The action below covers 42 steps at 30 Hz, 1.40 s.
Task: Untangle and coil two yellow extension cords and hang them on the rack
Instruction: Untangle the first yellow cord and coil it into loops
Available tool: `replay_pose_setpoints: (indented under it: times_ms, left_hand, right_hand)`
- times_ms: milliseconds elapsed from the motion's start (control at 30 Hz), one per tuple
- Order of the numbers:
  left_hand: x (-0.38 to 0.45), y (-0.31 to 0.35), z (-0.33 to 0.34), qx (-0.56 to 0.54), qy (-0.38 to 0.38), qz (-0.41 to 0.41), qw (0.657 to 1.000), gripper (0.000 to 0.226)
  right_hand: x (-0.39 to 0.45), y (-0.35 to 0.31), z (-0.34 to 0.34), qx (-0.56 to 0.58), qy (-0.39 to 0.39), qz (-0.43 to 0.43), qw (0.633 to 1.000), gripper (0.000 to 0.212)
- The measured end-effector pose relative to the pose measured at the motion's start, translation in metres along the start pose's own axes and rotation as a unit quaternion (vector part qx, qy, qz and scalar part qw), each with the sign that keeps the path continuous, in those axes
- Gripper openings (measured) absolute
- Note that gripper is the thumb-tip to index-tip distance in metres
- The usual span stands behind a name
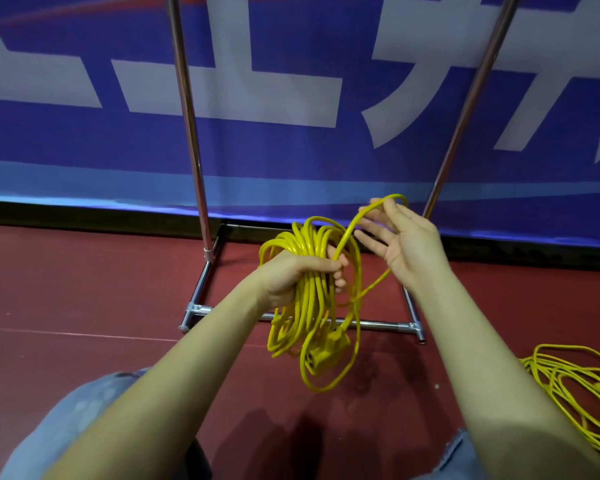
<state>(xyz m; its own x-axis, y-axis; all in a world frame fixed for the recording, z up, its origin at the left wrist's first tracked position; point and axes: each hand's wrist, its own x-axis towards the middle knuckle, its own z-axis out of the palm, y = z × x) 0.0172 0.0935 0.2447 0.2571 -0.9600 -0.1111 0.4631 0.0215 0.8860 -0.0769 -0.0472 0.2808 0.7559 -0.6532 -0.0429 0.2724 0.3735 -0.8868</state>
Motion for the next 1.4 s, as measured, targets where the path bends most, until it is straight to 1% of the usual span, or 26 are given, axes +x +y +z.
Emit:
replay_pose_setpoints:
  times_ms: [67, 133, 167, 233, 300, 367, 467, 633, 700, 800, 900, 1000, 1100, 1167, 1333, 1400]
  left_hand:
    - [0.003, 0.001, -0.001, -0.03, 0.034, 0.024, 0.999, 0.009]
    - [0.006, 0.004, -0.004, -0.075, 0.07, 0.056, 0.993, 0.007]
    - [0.006, 0.007, -0.005, -0.097, 0.093, 0.069, 0.989, 0.006]
    - [0.006, 0.014, -0.009, -0.148, 0.137, 0.095, 0.975, 0.013]
    - [0.004, 0.021, -0.012, -0.197, 0.158, 0.127, 0.959, 0.018]
    - [0.0, 0.027, -0.014, -0.224, 0.165, 0.149, 0.949, 0.018]
    - [-0.004, 0.031, -0.016, -0.241, 0.171, 0.159, 0.942, 0.017]
    - [-0.009, 0.037, -0.024, -0.246, 0.181, 0.173, 0.936, 0.021]
    - [-0.009, 0.037, -0.023, -0.241, 0.178, 0.168, 0.939, 0.02]
    - [-0.008, 0.034, -0.019, -0.241, 0.185, 0.157, 0.94, 0.017]
    - [-0.005, 0.033, -0.019, -0.259, 0.178, 0.167, 0.934, 0.02]
    - [-0.003, 0.031, -0.02, -0.259, 0.171, 0.182, 0.933, 0.019]
    - [-0.002, 0.033, -0.021, -0.27, 0.175, 0.199, 0.926, 0.019]
    - [-0.001, 0.035, -0.023, -0.282, 0.183, 0.208, 0.919, 0.019]
    - [-0.001, 0.038, -0.021, -0.323, 0.201, 0.215, 0.9, 0.021]
    - [-0.001, 0.041, -0.021, -0.335, 0.208, 0.216, 0.893, 0.022]
  right_hand:
    - [-0.002, 0.006, -0.004, -0.078, 0.004, 0.029, 0.996, 0.017]
    - [-0.005, 0.015, -0.006, -0.165, -0.019, 0.053, 0.985, 0.016]
    - [-0.007, 0.02, -0.005, -0.212, -0.046, 0.062, 0.974, 0.016]
    - [-0.01, 0.028, -0.003, -0.292, -0.12, 0.075, 0.946, 0.013]
    - [-0.013, 0.036, 0.002, -0.33, -0.184, 0.077, 0.923, 0.007]
    - [-0.012, 0.045, 0.01, -0.334, -0.198, 0.043, 0.921, 0.009]
    - [-0.011, 0.054, 0.022, -0.333, -0.172, -0.014, 0.927, 0.016]
    - [-0.009, 0.048, 0.034, -0.302, -0.149, -0.073, 0.939, 0.023]
    - [-0.009, 0.043, 0.038, -0.3, -0.157, -0.074, 0.938, 0.022]
    - [-0.011, 0.046, 0.04, -0.298, -0.156, -0.049, 0.941, 0.016]
    - [-0.009, 0.052, 0.037, -0.296, -0.134, -0.047, 0.945, 0.012]
    - [-0.007, 0.056, 0.034, -0.321, -0.133, -0.052, 0.936, 0.003]
    - [-0.006, 0.059, 0.032, -0.375, -0.142, -0.049, 0.915, 0.016]
    - [-0.006, 0.061, 0.033, -0.365, -0.167, -0.025, 0.915, 0.027]
    - [-0.01, 0.063, 0.037, -0.393, -0.207, -0.027, 0.896, 0.051]
    - [-0.01, 0.062, 0.04, -0.415, -0.209, -0.019, 0.885, 0.06]
